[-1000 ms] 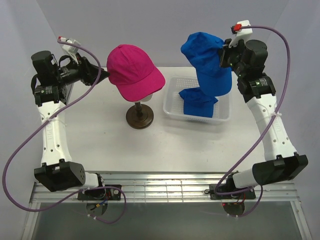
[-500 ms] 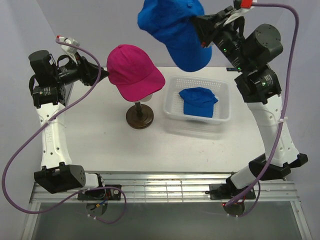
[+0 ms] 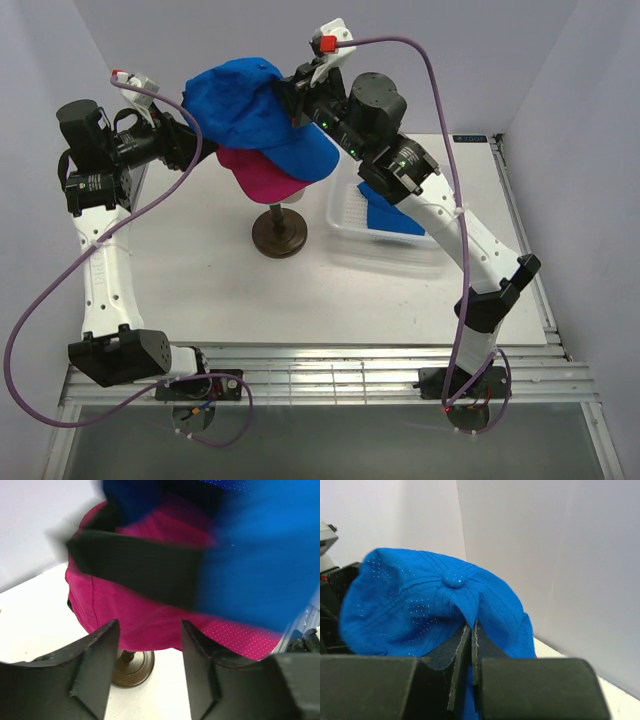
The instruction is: Stack the hats
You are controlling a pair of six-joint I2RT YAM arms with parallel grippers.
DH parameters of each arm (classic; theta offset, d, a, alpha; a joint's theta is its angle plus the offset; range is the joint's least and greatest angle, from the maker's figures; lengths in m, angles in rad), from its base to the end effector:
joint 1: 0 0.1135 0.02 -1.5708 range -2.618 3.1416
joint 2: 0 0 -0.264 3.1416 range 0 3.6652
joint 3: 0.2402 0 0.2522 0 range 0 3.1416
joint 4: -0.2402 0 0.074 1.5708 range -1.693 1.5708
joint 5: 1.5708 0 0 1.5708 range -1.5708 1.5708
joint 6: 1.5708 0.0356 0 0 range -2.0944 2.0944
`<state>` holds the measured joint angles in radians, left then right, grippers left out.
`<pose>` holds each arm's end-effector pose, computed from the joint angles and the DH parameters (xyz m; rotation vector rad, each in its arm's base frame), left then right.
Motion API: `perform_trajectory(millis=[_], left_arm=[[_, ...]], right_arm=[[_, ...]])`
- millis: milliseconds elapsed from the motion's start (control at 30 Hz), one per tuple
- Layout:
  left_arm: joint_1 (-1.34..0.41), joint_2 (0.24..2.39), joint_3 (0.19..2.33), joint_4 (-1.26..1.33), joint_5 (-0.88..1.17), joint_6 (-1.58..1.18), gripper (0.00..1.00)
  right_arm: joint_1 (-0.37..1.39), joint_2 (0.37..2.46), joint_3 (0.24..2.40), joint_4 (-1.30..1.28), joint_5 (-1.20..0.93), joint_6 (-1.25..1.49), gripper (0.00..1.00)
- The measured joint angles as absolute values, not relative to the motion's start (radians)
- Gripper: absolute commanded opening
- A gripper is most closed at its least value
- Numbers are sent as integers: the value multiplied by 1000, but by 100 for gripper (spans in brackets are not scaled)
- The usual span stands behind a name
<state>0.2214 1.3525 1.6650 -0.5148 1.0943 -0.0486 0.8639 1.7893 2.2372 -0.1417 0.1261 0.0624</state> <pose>0.2664 0.0275 0.4855 0.5552 1.6413 -0.8325 0.2478 0.2832 0.5643 -0.4026 1.2363 0.7168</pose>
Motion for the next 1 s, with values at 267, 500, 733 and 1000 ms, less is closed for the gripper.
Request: perform_trajectory(millis=[267,500,733,1000], left_arm=[[221,1353,1666,-514,1074,-15,73],[221,1359,1667,-443,926,107,85],[221,1400,1667,-332,921,226,88],[227,1408,1570,-69,1001,329,84]], right_arm=[[891,1809,2237,-120,201,37,8],[891,1809,2230,-118,222,33,8],[891,1809,2228,-121,222,34,8],[891,1816,2228,-123,222,33,8]])
